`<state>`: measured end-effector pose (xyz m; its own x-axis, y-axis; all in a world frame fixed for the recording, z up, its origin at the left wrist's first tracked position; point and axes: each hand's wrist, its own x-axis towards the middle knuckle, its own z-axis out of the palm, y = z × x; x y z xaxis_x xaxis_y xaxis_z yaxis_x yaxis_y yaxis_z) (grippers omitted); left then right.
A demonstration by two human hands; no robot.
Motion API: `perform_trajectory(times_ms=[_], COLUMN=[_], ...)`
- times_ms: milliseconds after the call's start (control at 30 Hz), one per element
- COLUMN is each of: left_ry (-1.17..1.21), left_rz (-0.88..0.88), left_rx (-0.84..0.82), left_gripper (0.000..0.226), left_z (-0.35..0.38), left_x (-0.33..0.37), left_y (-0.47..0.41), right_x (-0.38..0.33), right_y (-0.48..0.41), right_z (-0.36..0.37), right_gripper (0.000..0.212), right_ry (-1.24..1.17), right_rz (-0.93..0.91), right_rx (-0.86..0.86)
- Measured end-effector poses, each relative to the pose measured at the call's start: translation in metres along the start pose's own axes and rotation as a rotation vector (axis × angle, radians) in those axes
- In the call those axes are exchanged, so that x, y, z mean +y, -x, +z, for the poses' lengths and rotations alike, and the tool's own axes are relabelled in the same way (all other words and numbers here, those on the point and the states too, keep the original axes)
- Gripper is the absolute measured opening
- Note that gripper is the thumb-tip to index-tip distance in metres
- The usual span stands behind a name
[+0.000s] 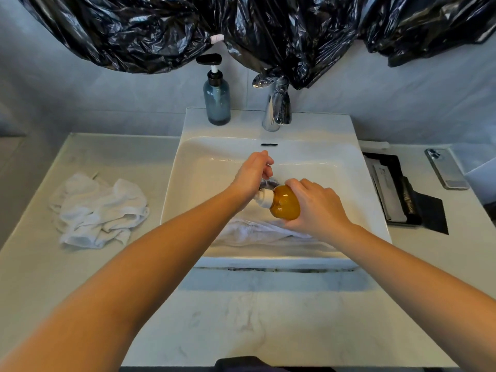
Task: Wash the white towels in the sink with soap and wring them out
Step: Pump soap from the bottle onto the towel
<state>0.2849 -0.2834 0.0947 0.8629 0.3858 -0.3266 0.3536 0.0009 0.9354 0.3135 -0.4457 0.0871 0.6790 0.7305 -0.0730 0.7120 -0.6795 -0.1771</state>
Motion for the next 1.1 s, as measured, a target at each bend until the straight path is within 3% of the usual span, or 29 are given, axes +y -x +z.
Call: perform_trajectory(times_ms=[467,567,1100], left_ry=[-0.018,-0.027,0.018], left_rz=[0.093,0.126,0.088], left_rx=[0.008,0.000,-0.048], left_gripper=[0.038,0.031,0.037], left_z=[0.060,0.076,0.152], left_x=[0.008,0.006,0.019], left_y=[-0.004,-0.006,-0.012], right_x=[0.073,0.086,0.155], right_y=[0.019,0.025,0.056], right_z=[-0.011,-0.011,-0.032], right_gripper=[0.072,0.072,0.075], right_ry=[0.024,0.043,0.080], right_rz=[-0.064,-0.046,0.005], right_rx=[0.001,-0.019,-0.021])
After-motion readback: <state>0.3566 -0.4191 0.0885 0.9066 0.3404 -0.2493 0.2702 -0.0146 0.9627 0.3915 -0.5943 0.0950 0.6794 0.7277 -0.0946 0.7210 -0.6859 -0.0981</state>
